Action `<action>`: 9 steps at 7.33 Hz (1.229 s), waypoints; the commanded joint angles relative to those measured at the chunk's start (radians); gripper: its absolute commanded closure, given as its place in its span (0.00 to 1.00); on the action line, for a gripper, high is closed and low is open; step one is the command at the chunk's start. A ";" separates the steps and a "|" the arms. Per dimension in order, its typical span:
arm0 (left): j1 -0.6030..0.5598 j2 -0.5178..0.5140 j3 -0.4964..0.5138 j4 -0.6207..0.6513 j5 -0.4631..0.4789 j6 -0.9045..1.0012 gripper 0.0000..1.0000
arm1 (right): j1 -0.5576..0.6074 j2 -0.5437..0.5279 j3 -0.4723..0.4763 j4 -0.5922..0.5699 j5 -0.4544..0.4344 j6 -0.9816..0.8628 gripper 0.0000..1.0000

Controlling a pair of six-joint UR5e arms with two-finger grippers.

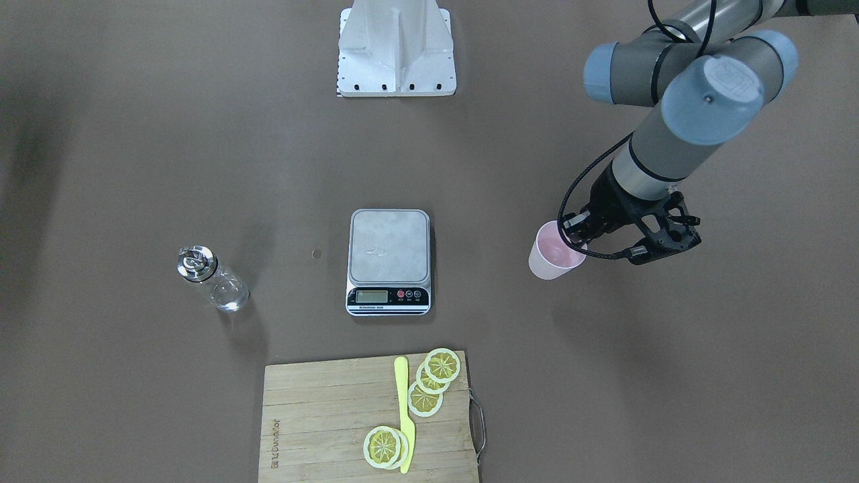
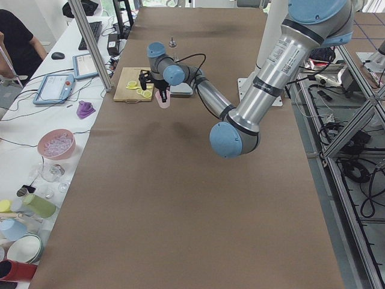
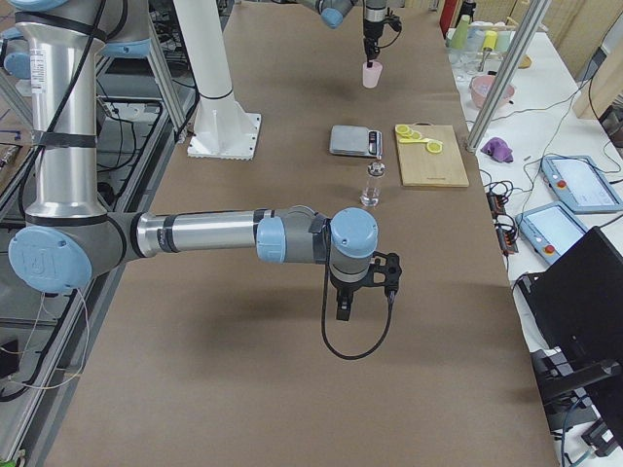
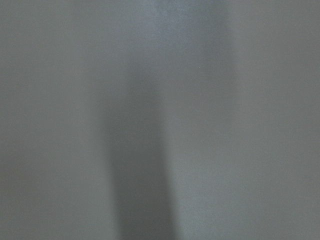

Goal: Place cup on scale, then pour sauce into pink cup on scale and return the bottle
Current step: 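Lift the pink cup with the left gripper and carry it onto the scale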

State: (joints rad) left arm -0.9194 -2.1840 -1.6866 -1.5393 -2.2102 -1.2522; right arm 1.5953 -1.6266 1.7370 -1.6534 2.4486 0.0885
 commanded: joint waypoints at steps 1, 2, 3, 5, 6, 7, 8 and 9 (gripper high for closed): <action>0.045 -0.101 0.011 0.013 0.000 -0.195 1.00 | 0.000 -0.001 0.000 0.000 0.000 0.001 0.00; 0.088 -0.129 0.018 0.011 0.004 -0.269 1.00 | 0.000 0.001 0.001 0.001 0.000 0.001 0.00; 0.137 -0.157 0.024 0.011 0.012 -0.339 1.00 | 0.000 0.001 0.001 0.000 0.001 0.001 0.00; 0.210 -0.251 0.106 0.011 0.105 -0.424 1.00 | 0.000 -0.001 0.004 0.000 0.003 0.001 0.00; 0.235 -0.269 0.120 0.002 0.141 -0.446 1.00 | -0.002 0.001 0.004 0.000 0.003 0.007 0.00; 0.273 -0.270 0.136 -0.004 0.183 -0.446 1.00 | -0.003 0.001 0.007 0.000 0.004 0.017 0.00; 0.299 -0.272 0.148 -0.005 0.210 -0.447 1.00 | -0.003 0.001 0.009 0.000 0.010 0.017 0.00; 0.310 -0.272 0.165 -0.024 0.211 -0.447 1.00 | -0.003 0.001 0.009 0.000 0.015 0.017 0.00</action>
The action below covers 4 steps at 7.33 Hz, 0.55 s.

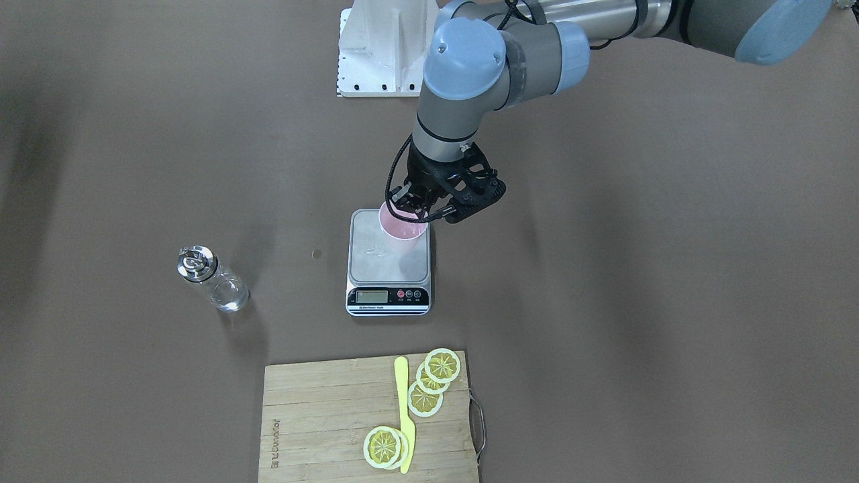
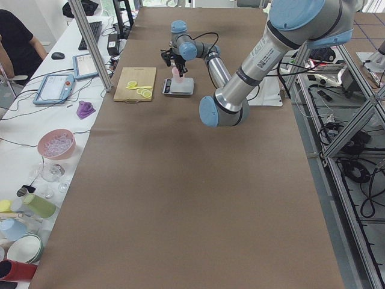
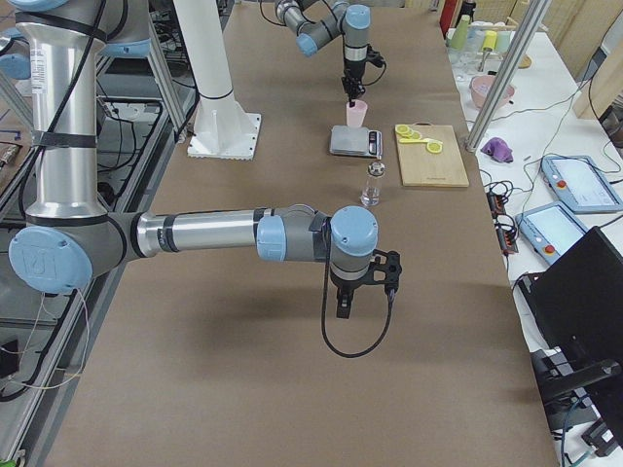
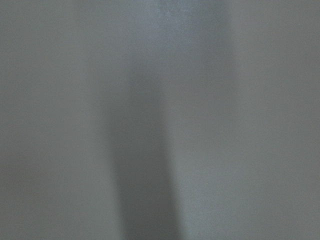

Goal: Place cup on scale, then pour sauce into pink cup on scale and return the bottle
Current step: 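Lift the pink cup with the left gripper and carry it onto the scale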

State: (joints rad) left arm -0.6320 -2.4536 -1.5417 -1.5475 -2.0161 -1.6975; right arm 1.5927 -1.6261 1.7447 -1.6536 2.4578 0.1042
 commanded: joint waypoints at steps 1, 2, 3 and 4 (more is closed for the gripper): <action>0.032 -0.004 0.037 -0.041 0.017 -0.002 1.00 | 0.000 0.000 0.001 0.000 0.006 0.002 0.00; 0.032 -0.004 0.040 -0.046 0.017 -0.002 1.00 | 0.000 0.000 0.002 0.002 0.007 0.002 0.00; 0.032 -0.004 0.041 -0.046 0.020 -0.002 1.00 | 0.000 0.000 0.003 0.002 0.007 0.002 0.00; 0.034 -0.004 0.048 -0.046 0.033 -0.002 1.00 | 0.000 0.000 0.003 0.000 0.007 0.003 0.00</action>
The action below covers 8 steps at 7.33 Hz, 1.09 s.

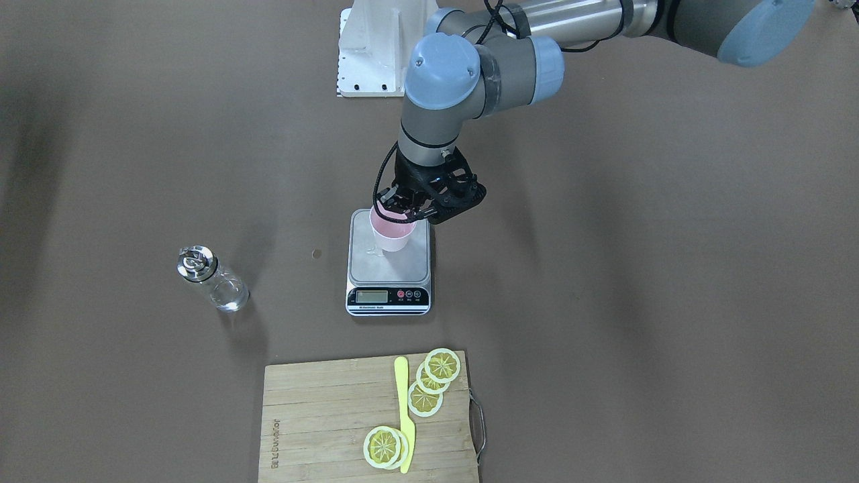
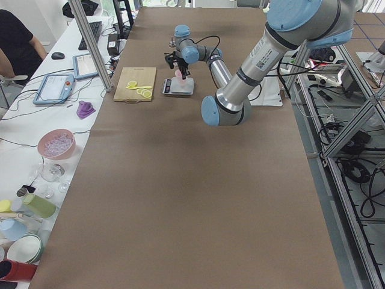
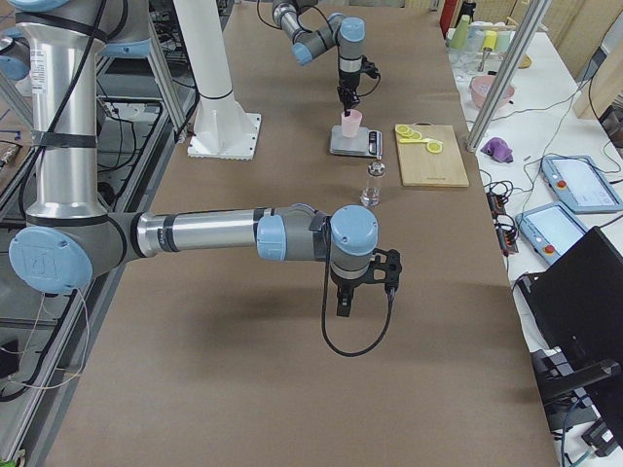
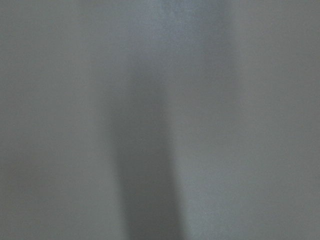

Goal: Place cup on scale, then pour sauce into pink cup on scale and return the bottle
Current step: 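Lower the pink cup onto the scale and open the left gripper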

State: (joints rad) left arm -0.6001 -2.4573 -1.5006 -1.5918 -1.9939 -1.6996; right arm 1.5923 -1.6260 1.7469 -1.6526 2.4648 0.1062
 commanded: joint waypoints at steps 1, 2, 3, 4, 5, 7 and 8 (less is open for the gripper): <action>0.005 0.000 0.007 -0.002 0.010 0.002 1.00 | 0.000 0.000 0.000 0.000 0.000 0.006 0.00; 0.006 0.000 0.007 -0.004 0.010 0.002 1.00 | 0.000 0.002 0.000 0.001 0.000 0.007 0.00; 0.009 0.000 0.007 -0.004 0.010 0.002 1.00 | 0.000 0.009 -0.001 -0.001 -0.001 0.007 0.00; 0.010 0.000 0.007 -0.004 0.010 0.002 1.00 | 0.000 0.009 -0.001 -0.001 0.000 0.007 0.00; 0.011 0.000 0.013 -0.005 0.012 0.003 0.70 | 0.000 0.009 0.000 -0.003 0.000 0.007 0.00; 0.010 0.003 0.011 -0.037 0.012 0.003 0.02 | 0.000 0.011 0.000 -0.001 0.000 0.007 0.00; 0.010 0.004 0.004 -0.045 0.012 0.005 0.02 | 0.000 0.014 0.000 -0.001 0.000 0.007 0.00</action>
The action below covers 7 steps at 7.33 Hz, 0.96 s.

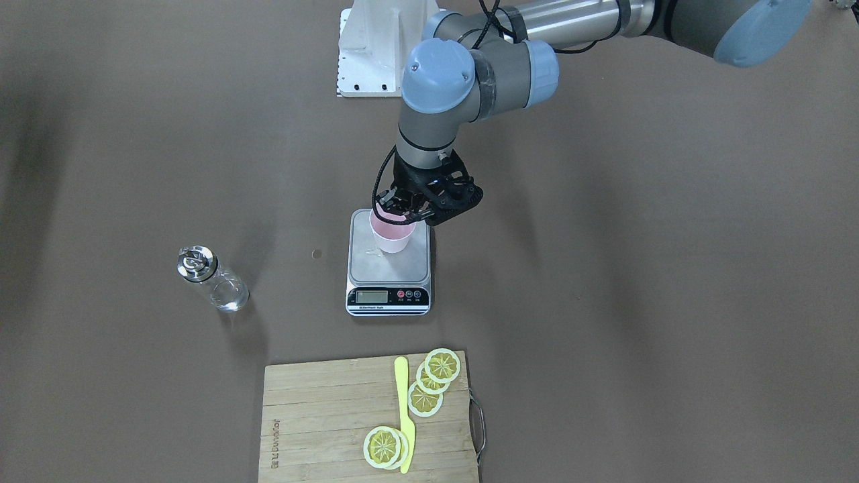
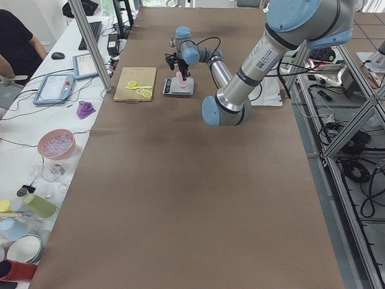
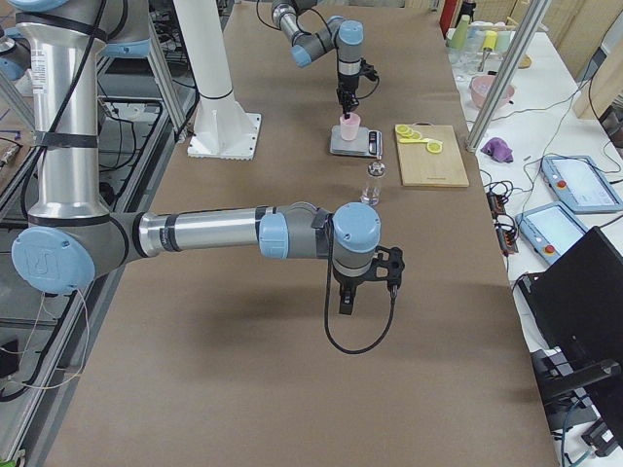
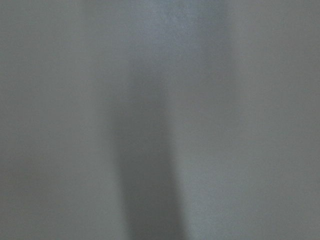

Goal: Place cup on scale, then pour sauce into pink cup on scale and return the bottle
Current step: 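Lower the pink cup onto the scale and open the left gripper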

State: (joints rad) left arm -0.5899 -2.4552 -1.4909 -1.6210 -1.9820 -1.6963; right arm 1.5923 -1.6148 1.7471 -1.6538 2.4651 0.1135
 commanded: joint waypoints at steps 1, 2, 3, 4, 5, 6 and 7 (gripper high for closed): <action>-0.001 0.002 -0.011 -0.016 -0.001 0.004 0.02 | 0.000 0.003 0.000 0.000 0.000 0.000 0.00; -0.004 0.004 -0.020 -0.014 -0.001 0.006 0.02 | 0.000 0.003 0.000 -0.001 0.000 0.000 0.00; -0.010 0.005 -0.044 -0.008 0.000 0.007 0.02 | 0.000 0.003 0.002 0.000 0.002 0.000 0.00; -0.031 0.007 -0.073 0.007 -0.004 0.009 0.02 | 0.000 0.015 0.015 0.000 -0.003 0.000 0.00; -0.053 0.039 -0.134 0.042 -0.011 0.015 0.02 | -0.002 0.041 0.032 -0.001 -0.006 0.000 0.00; -0.073 0.095 -0.216 0.082 -0.011 0.073 0.02 | -0.006 0.061 0.078 0.000 -0.015 0.002 0.00; -0.091 0.151 -0.285 0.116 -0.011 0.125 0.02 | -0.020 0.061 0.176 0.002 -0.011 -0.009 0.00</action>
State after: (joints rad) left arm -0.6576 -2.3674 -1.6902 -1.5474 -1.9918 -1.6293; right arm 1.5844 -1.5638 1.8318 -1.6537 2.4543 0.1121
